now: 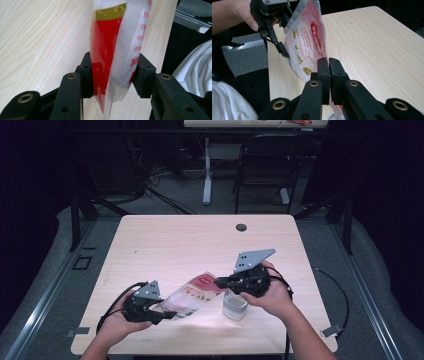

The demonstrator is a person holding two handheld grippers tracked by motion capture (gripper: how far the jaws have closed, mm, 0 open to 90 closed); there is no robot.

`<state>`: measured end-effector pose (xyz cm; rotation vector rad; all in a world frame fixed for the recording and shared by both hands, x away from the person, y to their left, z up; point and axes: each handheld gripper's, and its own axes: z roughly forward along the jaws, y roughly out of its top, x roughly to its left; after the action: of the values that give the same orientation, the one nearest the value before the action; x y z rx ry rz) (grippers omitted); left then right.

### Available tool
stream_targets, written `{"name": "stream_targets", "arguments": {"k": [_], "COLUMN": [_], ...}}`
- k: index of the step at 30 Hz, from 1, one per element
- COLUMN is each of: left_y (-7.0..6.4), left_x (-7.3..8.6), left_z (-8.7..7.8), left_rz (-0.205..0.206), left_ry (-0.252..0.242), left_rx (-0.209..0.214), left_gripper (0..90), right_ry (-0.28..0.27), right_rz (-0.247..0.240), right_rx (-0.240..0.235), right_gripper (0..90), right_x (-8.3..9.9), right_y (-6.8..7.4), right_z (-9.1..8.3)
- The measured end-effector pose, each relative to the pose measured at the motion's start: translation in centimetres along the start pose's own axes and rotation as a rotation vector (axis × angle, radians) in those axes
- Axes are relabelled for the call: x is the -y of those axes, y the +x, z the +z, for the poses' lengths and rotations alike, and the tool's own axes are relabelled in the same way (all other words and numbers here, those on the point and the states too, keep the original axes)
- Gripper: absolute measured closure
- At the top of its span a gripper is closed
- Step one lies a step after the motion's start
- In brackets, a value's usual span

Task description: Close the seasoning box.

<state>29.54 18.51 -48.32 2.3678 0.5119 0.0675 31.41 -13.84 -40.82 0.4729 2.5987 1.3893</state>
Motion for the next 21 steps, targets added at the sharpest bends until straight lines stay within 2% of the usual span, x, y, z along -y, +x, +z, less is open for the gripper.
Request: {"name": "stream_targets", "arguments": {"k": [4,14,21], "left_y": [0.1,0.3,0.4], "left_x": [-0.1,-0.5,-0.9], "left_z": [-0.3,-0.5,-0.5], "left_rz": [0.002,0.002,0.007], "left_ry": [0.001,0.033,0.049], "left_rx": [0.001,0.006,0.004], "left_gripper": [59.0,59.4,59.5], "right_ry": [-0.017,-0.058,-0.084], "right_rz": [-0.001,0.034,0.038], "right_rx": [0.008,-0.006,0.011], "right_gripper": [88.4,88.6,88.6], "right_x": [0.2,1.7,2.7], "right_y": [0.0,-0.6,-0.8], "right_z": [0.0,0.3,0.4]}}
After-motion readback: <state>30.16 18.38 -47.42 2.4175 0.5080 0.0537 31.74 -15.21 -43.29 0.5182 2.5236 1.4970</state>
